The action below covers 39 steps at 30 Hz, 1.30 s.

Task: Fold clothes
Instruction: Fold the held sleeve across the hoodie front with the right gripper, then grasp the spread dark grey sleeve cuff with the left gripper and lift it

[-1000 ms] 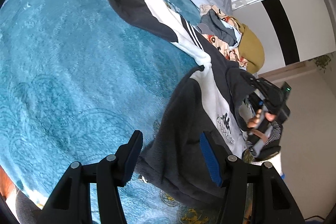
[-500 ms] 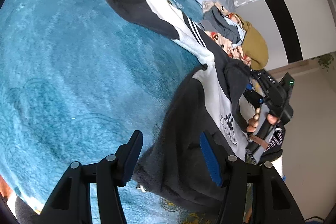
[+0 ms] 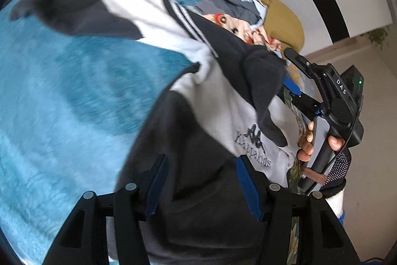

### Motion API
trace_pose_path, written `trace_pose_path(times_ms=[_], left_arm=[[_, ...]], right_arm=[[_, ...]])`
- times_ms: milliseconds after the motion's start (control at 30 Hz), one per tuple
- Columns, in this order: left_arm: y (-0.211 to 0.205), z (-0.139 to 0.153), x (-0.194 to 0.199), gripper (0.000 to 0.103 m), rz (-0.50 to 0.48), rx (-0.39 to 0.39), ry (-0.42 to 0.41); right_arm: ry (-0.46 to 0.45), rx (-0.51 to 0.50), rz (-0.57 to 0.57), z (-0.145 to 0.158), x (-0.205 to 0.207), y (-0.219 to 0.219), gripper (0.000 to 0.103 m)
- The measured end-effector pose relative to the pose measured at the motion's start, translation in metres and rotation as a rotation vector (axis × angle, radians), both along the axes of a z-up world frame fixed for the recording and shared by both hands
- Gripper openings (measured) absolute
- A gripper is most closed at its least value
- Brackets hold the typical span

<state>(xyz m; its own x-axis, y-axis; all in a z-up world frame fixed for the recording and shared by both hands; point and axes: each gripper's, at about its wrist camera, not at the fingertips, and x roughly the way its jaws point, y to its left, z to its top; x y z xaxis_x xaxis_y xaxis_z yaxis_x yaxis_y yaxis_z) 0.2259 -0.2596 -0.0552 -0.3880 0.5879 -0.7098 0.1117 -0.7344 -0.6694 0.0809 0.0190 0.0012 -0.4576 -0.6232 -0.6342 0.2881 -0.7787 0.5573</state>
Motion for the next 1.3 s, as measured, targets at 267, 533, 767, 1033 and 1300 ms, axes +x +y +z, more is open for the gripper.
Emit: trace_pose_path(times_ms=[267,533,767,1033,1300], left_arm=[[0.029,0.011,-0.046,0.061,-0.071,-0.027,0.028],[0.059,0.004,-0.115,0.061,-0.105,-0.041,0.036],[0.095,-0.001,-0.167,0.06,-0.152,-0.109,0.068],[0.099,-0.008,-0.18,0.011,-0.137,-0.187,0.075],[0.088,-0.013,-0.184,0.012,-0.115,-0.15,0.072]], right_arm=[[0.059,0.034,-0.062,0.014,0.002,0.039,0.099],[0.094,0.03,-0.32,0.028,0.037,0.14,0.1],[0.007,0.047,-0.415,0.001,0.076,0.182,0.1],[-0.044,0.076,-0.4,-0.019,0.092,0.177,0.1],[0.116,0.085,-0.392,0.01,0.091,0.166,0.1]])
